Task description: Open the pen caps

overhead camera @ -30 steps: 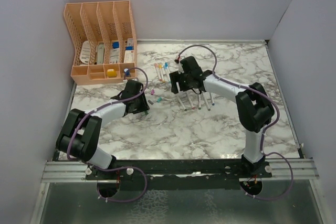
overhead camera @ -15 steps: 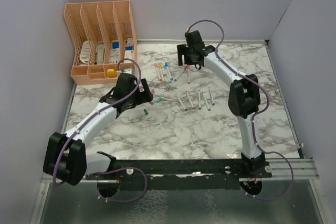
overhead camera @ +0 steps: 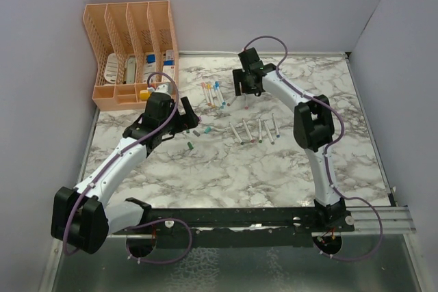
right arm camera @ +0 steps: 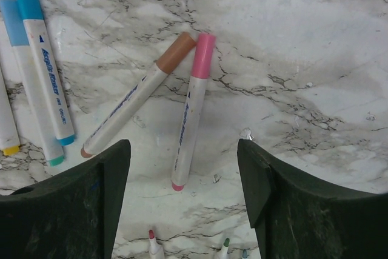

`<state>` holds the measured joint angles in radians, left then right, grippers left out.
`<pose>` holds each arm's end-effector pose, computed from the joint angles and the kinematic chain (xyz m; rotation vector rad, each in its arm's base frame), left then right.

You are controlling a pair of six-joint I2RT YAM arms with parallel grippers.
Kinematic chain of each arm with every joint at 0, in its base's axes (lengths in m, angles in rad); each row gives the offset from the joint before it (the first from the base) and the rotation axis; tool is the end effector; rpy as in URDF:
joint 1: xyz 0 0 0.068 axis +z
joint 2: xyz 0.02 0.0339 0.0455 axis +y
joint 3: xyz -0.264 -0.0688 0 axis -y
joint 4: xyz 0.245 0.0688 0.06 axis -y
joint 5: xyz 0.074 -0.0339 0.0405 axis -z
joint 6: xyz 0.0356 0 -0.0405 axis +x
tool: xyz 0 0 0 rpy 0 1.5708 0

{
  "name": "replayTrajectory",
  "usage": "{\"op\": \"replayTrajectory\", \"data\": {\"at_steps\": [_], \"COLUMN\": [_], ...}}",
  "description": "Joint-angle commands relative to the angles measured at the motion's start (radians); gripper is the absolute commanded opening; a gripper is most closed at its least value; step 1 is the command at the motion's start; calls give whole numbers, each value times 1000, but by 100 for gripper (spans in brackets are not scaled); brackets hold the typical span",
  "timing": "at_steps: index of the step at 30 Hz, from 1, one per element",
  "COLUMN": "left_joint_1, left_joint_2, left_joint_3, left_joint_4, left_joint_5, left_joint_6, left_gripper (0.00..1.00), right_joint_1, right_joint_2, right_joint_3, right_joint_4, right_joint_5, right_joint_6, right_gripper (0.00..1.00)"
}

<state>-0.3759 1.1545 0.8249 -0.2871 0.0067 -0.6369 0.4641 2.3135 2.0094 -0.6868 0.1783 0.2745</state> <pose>0.2361 -0.0934 0.2690 -0.2886 2.2286 -0.5700 0.4589 0.2226 0.2006 -0.1729 2.5332 0.0618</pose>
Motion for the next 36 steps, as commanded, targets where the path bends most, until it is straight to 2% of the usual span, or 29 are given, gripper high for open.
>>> {"op": "replayTrajectory", "data": {"at_steps": [1, 19, 22, 29, 31, 36], "left_joint_1": [5, 11, 11, 11, 11, 11], "left_joint_2": [-21, 4, 7, 9, 11, 13], "left_joint_3": [6, 26, 28, 37, 42, 53], "left_joint_4": [-9, -2, 1, 5, 9, 24], "left_joint_5": [-5, -8, -8, 4, 12, 48], "left_joint_6": [-8, -25, -30, -45, -49, -75], "left_gripper": [99, 99, 99, 99, 98, 97], "right_joint_1": [-9, -34, -41, -75, -90, -135], "right_joint_2": [28, 71, 83, 65, 44, -32], "right_joint_3": [-23, -77, -76, -139, -172, -262], "right_joint_4": [12, 61, 58, 66, 78, 117], "right_joint_5": [25, -35, -52, -113, -127, -149], "right_joint_6": [-9, -21, -14, 26, 40, 54], "right_gripper": [68, 48, 39, 7, 2, 1]}}
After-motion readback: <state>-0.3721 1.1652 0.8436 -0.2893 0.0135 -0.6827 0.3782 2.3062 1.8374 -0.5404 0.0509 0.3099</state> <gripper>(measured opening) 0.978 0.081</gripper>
